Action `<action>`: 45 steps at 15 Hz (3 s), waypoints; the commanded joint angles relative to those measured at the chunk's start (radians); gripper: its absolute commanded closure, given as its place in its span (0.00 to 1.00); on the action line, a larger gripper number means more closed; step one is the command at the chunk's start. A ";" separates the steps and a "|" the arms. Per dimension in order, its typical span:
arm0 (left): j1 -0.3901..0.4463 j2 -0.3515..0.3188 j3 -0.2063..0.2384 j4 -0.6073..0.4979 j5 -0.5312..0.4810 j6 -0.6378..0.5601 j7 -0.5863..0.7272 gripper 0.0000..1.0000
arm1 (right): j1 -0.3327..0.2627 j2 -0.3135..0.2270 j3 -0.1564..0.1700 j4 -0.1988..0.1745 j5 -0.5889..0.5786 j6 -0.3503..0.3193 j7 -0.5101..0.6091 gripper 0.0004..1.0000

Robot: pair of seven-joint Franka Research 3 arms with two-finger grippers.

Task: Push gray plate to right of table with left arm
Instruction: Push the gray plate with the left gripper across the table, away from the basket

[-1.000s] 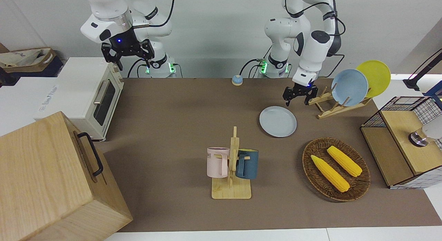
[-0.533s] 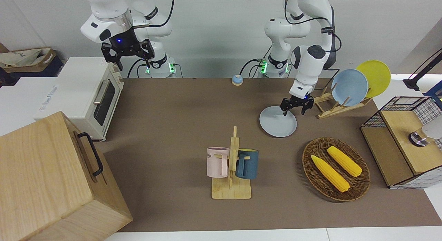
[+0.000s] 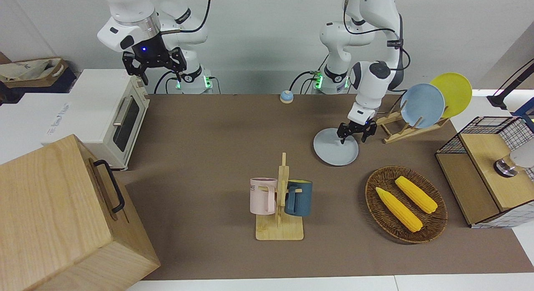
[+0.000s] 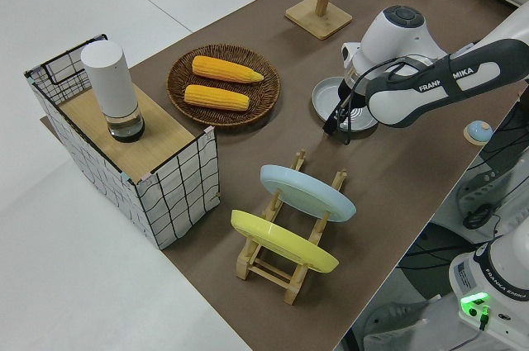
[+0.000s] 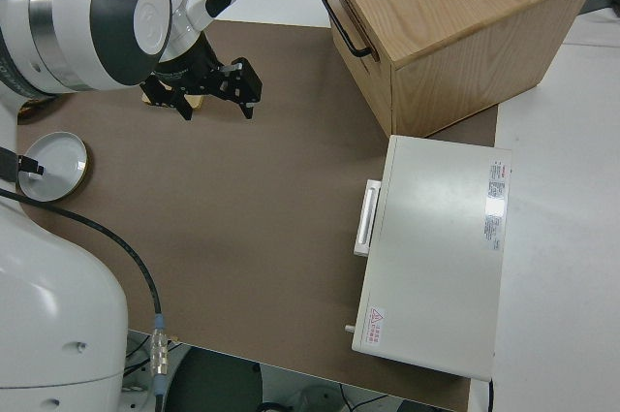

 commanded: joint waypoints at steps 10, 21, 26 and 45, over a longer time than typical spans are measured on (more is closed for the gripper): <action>-0.018 0.019 -0.004 0.004 0.010 0.009 -0.070 0.94 | -0.020 -0.003 0.015 0.009 0.006 -0.016 0.013 0.02; -0.021 0.022 -0.005 0.008 0.010 0.009 -0.093 1.00 | -0.020 -0.003 0.015 0.009 0.004 -0.016 0.013 0.02; -0.021 0.022 -0.076 0.009 0.009 0.005 -0.207 1.00 | -0.020 -0.003 0.017 0.009 0.006 -0.016 0.013 0.02; -0.290 0.230 -0.282 0.236 0.200 -0.021 -1.128 1.00 | -0.020 -0.003 0.017 0.009 0.006 -0.016 0.013 0.02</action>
